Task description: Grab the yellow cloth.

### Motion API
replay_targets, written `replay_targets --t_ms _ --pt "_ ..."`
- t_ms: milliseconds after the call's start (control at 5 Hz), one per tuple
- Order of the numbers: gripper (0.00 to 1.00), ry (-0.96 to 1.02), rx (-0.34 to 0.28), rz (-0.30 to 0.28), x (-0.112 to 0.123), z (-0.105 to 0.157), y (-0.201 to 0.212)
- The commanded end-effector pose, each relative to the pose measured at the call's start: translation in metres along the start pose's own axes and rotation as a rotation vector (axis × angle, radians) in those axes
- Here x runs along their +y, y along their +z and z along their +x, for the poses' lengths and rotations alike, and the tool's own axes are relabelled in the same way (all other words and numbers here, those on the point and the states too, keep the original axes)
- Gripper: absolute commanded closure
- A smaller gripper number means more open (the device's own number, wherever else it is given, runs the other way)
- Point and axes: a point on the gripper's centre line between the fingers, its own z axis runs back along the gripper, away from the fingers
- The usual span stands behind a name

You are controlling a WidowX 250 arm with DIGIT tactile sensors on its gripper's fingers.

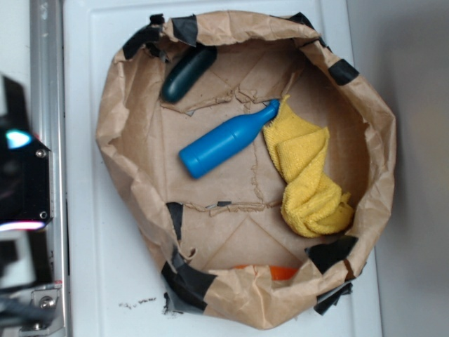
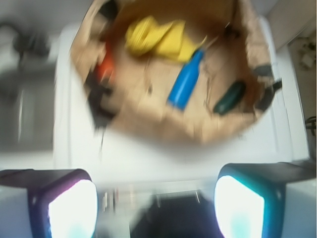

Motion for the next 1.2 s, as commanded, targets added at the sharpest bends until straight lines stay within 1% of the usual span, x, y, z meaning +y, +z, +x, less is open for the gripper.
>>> replay_targets --t_ms 0,200,400,600,800,1000 --pt "0.00 0.083 -0.016 -0.015 0.004 0.057 -0.055" --pt "0.00 0.053 0.015 -0.007 0.001 0.082 -0.093" --pt "0.00 0.031 0.038 -0.058 -0.010 0.098 -0.127" --pt "0.00 0.001 0.034 -0.104 -0.022 0.108 -0.155" --pt "0.00 0.056 0.049 -0.160 -0.020 0.117 -0.173" --pt "0.00 0.077 0.045 -0.150 -0.025 0.126 -0.190"
